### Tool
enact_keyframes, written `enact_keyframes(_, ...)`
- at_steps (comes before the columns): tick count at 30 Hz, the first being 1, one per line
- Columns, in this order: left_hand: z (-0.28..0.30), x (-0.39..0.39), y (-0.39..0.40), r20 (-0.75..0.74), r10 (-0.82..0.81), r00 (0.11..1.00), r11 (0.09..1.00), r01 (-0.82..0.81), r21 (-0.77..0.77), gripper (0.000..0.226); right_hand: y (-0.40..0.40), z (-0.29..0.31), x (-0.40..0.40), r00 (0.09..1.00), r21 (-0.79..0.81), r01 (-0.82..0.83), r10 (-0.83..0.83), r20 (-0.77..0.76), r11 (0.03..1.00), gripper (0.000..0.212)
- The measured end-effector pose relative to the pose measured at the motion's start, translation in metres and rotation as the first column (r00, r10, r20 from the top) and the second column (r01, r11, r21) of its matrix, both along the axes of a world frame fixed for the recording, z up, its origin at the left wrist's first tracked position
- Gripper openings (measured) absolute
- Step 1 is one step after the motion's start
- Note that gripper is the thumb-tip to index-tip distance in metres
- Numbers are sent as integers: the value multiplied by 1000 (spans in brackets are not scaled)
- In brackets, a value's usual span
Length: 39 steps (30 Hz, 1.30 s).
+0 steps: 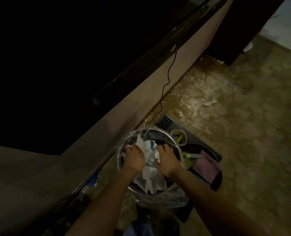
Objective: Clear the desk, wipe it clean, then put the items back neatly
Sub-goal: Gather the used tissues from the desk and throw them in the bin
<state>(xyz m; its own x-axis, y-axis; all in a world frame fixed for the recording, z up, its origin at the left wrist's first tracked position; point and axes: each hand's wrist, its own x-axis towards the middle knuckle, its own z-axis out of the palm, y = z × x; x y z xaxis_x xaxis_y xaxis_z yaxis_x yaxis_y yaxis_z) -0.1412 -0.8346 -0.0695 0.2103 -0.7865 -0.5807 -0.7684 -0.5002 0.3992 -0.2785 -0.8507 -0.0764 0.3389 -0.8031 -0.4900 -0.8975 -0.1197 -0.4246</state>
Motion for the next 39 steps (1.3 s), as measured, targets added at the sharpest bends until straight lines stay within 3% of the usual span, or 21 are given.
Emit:
enact_keyframes(2,-13,4,4,52,-91,994,995,88,55,47,1,-4,2,999,61,8,-6,-32,998,62)
enact_keyframes(5,-25,7,6,80,-103,991,989,94,117,66,1,-6,3,999,122,26,-20,-50,992,79)
enact_keyframes(12,-15,4,11,44,-125,991,980,116,163,91,-3,3,-1,994,66,-103,104,-16,993,81)
enact_keyframes(18,44,16,24,23,-50,998,994,52,-99,79,3,61,-16,985,-118,-169,173,22,979,78)
enact_keyframes(21,86,14,46,68,17,998,988,-6,-153,65,9,100,-26,972,-129,-233,237,11,964,94)
enact_keyframes(23,108,11,69,99,59,993,984,-41,-172,59,17,122,-33,955,-160,-293,297,0,943,79)
enact_keyframes(25,132,7,100,122,110,986,983,-90,-158,58,30,142,-37,923,-214,-381,384,-29,899,68)
enact_keyframes(32,180,4,251,242,363,900,928,-327,-178,55,121,185,-9,752,-340,-631,657,-46,698,59)
enact_keyframes(39,213,7,448,274,682,678,731,-634,-251,52,271,216,65,380,-382,-868,919,-103,316,51)
